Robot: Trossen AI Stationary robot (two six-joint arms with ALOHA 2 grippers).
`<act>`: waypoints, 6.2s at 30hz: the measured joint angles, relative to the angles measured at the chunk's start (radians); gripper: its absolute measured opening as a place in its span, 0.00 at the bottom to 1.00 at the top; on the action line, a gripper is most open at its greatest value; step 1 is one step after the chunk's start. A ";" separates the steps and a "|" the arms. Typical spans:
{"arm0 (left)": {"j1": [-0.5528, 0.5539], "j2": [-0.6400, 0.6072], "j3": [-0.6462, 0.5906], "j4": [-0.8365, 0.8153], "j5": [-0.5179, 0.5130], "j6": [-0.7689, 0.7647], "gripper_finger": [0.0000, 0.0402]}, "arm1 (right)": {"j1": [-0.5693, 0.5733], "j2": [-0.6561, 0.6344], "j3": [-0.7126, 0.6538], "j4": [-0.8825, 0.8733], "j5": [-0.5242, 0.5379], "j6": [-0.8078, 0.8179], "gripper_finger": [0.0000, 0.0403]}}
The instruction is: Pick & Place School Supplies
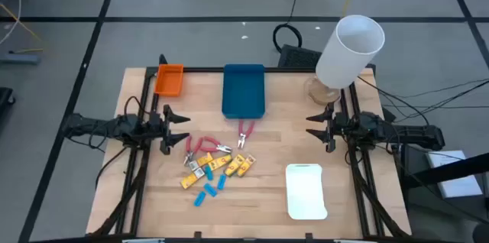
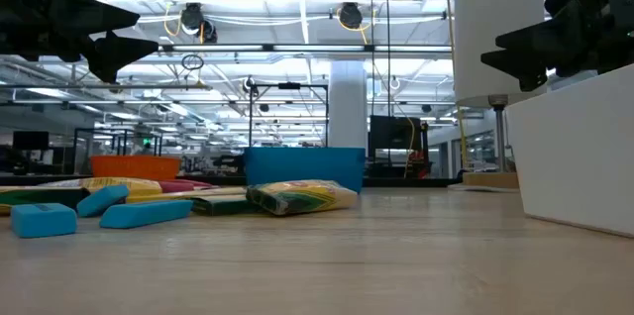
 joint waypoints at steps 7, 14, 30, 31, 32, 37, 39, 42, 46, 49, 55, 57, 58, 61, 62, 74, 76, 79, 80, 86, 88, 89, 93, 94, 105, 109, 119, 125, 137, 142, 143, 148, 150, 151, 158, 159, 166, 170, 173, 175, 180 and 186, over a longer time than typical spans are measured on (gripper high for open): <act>0.000 0.000 0.000 0.000 0.000 0.000 0.72 | 0.000 0.000 0.000 0.000 0.000 0.000 0.52; 0.000 0.000 0.000 0.000 0.000 0.000 0.72 | 0.000 0.000 0.000 0.000 0.000 0.000 0.52; 0.000 0.000 0.000 0.007 0.001 -0.069 0.72 | 0.000 0.000 0.000 0.000 0.000 0.000 0.52; 0.000 0.000 0.000 0.007 0.001 -0.081 0.71 | 0.000 0.000 0.000 0.000 0.000 0.000 0.52; 0.000 0.000 0.000 0.007 0.000 -0.087 0.72 | 0.000 0.000 0.000 0.000 0.000 0.000 0.52; 0.000 0.000 0.000 0.027 -0.001 -0.097 0.72 | 0.000 0.000 0.000 0.000 0.000 0.000 0.52; 0.000 0.000 0.000 0.028 0.004 -0.129 0.72 | 0.000 0.000 0.000 0.000 0.000 0.000 0.52; 0.000 0.001 0.000 0.034 0.057 -0.172 0.71 | 0.000 0.000 0.000 0.000 0.000 0.000 0.52; -0.030 0.053 0.000 0.111 0.116 -0.211 0.71 | 0.000 0.000 0.000 0.000 0.000 0.000 0.52; -0.075 0.140 0.023 0.141 0.096 -0.211 0.71 | 0.000 0.000 0.000 0.000 0.000 0.000 0.52; -0.195 0.446 0.187 0.115 -0.011 -0.241 0.71 | 0.000 0.000 0.000 0.000 0.000 0.000 0.52; -0.239 0.580 0.282 0.064 -0.032 -0.254 0.71 | 0.000 0.000 0.000 0.000 0.000 0.000 0.52; -0.260 0.648 0.338 0.022 -0.039 -0.266 0.71 | 0.000 0.000 0.000 0.000 0.000 0.000 0.52; -0.320 0.855 0.518 -0.142 -0.047 -0.320 0.71 | 0.000 0.000 0.000 0.000 0.000 0.000 0.52; -0.337 0.925 0.581 -0.209 -0.046 -0.345 0.71 | 0.000 0.000 0.000 0.000 0.000 0.000 0.52; -0.499 1.577 1.201 -0.827 0.078 -0.873 0.71 | 0.000 0.000 0.000 0.000 0.000 0.000 0.52; -0.513 1.653 1.254 -0.878 0.114 -0.987 0.71 | 0.000 0.000 0.000 0.000 0.000 0.000 0.52; -0.529 1.746 1.295 -0.912 0.171 -1.126 0.71 | 0.000 0.000 0.000 0.000 0.000 0.000 0.52; -0.532 1.771 1.299 -0.917 0.196 -1.170 0.71 | 0.000 0.000 0.000 0.000 0.000 0.000 0.52; -0.539 1.882 1.299 -0.954 0.349 -1.351 0.71 | 0.000 0.000 0.000 0.000 0.000 0.000 0.52; -0.539 1.906 1.299 -0.950 0.341 -1.387 0.71 | 0.000 0.000 0.000 0.000 0.000 0.000 0.52; -0.538 1.918 1.299 -0.945 0.331 -1.403 0.71 | 0.000 0.000 0.000 0.000 0.000 0.000 0.52; -0.537 1.955 1.299 -0.939 0.294 -1.441 0.71 | 0.000 0.000 0.000 0.001 0.000 0.000 0.52; -0.538 1.965 1.299 -0.938 0.297 -1.447 0.71 | 0.000 0.000 0.000 0.001 0.000 0.000 0.52; -0.536 1.978 1.299 -0.971 0.380 -1.613 0.71 | 0.000 0.000 0.000 0.007 0.000 0.000 0.52; -0.538 1.977 1.299 -0.986 0.386 -1.682 0.71 | 0.000 0.000 0.000 0.011 0.000 0.000 0.52; -0.539 1.977 1.299 -0.993 0.346 -1.648 0.70 | 0.000 0.000 0.000 0.011 0.000 0.000 0.52; -0.538 1.977 1.299 -0.993 0.340 -1.626 0.57 | 0.000 0.000 0.000 0.011 0.000 0.000 0.52; -0.538 1.977 1.297 -0.990 0.340 -1.589 0.31 | 0.000 0.000 0.000 0.012 0.000 0.000 0.52; -0.538 1.977 1.297 -0.990 0.340 -1.587 0.25 | 0.000 0.000 0.000 0.012 0.000 0.000 0.52; -0.538 1.977 1.297 -0.990 0.340 -1.587 0.24 | 0.000 0.000 0.000 0.012 0.000 0.000 0.52; -0.538 1.977 1.297 -0.990 0.340 -1.588 0.19 | 0.000 0.000 0.000 0.012 0.000 0.000 0.52; -0.538 1.977 1.297 -0.991 0.340 -1.588 0.16 | 0.000 0.000 0.000 0.012 0.000 0.000 0.52; -0.538 1.977 1.297 -0.991 0.340 -1.587 0.15 | 0.000 0.000 0.000 0.012 0.000 0.000 0.52; -0.539 1.976 1.297 -0.995 0.331 -1.567 0.09 | 0.000 0.000 0.000 0.012 0.000 0.000 0.52; -0.539 1.976 1.297 -0.996 0.326 -1.558 0.09 | 0.000 0.000 0.000 0.012 0.000 0.000 0.52; -0.539 1.959 1.296 -1.001 0.281 -1.467 0.08 | 0.000 0.000 0.000 0.012 0.000 0.000 0.52; -0.540 1.892 1.296 -0.998 0.199 -1.445 0.08 | 0.000 0.000 0.000 0.012 0.000 0.000 0.52; -0.545 1.832 1.296 -0.998 0.106 -1.426 0.08 | 0.000 0.000 0.000 0.012 0.000 0.000 0.52; -0.545 1.791 1.296 -0.997 0.033 -1.398 0.09 | 0.000 0.000 0.000 0.012 0.000 0.000 0.52; -0.537 1.708 1.297 -0.987 -0.144 -1.267 0.09 | 0.000 0.000 0.000 0.012 0.000 0.000 0.52; -0.484 1.663 1.297 -0.892 -0.360 -0.947 0.10 | 0.000 0.000 0.000 0.012 0.000 0.000 0.52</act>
